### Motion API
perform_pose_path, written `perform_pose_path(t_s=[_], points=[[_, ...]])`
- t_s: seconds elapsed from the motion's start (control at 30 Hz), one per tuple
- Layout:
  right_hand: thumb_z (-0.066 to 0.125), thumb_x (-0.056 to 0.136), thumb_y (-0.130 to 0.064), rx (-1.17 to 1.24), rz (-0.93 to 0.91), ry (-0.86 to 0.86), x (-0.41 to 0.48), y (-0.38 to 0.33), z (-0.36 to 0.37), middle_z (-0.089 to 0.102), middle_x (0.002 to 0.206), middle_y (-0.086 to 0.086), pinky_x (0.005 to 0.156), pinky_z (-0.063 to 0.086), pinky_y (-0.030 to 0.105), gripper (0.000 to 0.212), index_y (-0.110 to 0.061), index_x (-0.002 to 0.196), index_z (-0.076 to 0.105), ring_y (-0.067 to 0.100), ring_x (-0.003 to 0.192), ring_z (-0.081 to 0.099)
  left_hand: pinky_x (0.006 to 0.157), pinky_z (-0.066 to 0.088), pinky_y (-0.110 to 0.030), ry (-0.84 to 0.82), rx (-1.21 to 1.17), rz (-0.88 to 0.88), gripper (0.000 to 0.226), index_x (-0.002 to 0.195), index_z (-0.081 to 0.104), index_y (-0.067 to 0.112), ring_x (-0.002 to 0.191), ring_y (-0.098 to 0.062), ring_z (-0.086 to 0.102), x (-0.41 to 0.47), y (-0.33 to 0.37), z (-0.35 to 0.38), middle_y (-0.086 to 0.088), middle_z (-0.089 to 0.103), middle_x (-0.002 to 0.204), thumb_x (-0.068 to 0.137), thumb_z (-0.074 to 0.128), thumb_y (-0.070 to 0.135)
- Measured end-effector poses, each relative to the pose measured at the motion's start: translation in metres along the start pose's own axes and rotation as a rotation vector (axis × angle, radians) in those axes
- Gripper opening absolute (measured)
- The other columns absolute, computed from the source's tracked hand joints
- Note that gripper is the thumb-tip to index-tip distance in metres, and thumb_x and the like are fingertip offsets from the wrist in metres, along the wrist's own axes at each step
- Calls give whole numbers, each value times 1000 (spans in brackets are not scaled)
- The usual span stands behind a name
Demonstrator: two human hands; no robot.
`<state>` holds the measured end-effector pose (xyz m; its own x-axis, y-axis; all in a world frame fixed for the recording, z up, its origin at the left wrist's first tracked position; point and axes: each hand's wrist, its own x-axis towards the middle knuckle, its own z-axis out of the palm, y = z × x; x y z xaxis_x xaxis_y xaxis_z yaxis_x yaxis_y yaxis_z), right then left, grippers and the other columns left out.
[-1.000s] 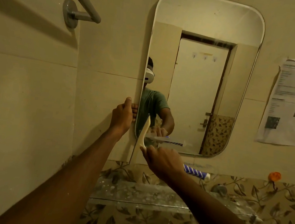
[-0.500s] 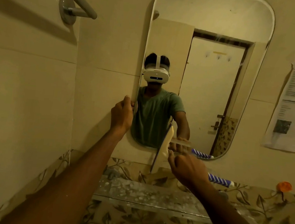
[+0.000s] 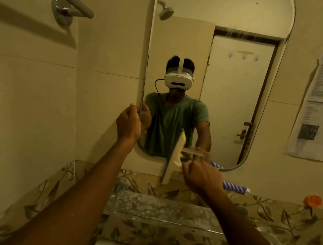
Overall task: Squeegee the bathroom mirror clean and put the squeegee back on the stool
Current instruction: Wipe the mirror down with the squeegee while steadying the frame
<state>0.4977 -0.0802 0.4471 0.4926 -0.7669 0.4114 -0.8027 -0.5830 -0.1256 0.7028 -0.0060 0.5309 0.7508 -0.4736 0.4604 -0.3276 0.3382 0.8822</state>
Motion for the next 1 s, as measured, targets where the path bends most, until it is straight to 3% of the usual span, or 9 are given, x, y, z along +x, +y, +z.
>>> perform_pose_path(t_s=[0.13,0.3,0.43,0.57,0.7,1.0], points=[[30,99,-41,-20,50,-34,-14,22,-3,59,71,-1,54,46,26,42,-24,71,55,13,61,57,57,37,-23,7,42,37,34,90,59,10,69,-7,49,-4,0,3,2,54,78,101,31,27],[30,100,-42,-11,-116,115,3,-37,-2,53,64,-1,48,35,25,49,-18,64,54,15,52,49,76,46,-38,71,12,20,34,92,60,7,88,-25,56,-8,-2,9,-13,61,97,98,33,27],[30,98,-44,45,-105,108,10,-35,0,54,69,0,53,38,28,43,-20,73,55,14,57,51,62,41,-30,91,-16,-27,37,76,56,13,69,-13,51,-7,3,10,-1,56,77,99,32,28],[31,99,-42,22,-35,64,0,18,-4,53,65,-3,54,42,27,43,-23,67,53,10,57,51,54,36,-27,117,9,-16,36,77,56,11,64,-9,47,-11,7,14,-3,55,79,98,31,27],[27,96,-46,-23,80,119,-7,57,3,56,71,-1,57,49,29,44,-22,79,59,12,60,53,54,36,-27,137,39,-4,38,80,57,8,68,-16,50,-13,8,16,-6,56,82,99,30,28],[34,98,-39,41,157,112,-21,79,3,51,64,-3,48,30,23,40,-23,66,52,7,55,46,55,37,-24,118,40,4,40,65,51,22,63,-7,48,-12,5,13,5,52,70,99,30,26]])
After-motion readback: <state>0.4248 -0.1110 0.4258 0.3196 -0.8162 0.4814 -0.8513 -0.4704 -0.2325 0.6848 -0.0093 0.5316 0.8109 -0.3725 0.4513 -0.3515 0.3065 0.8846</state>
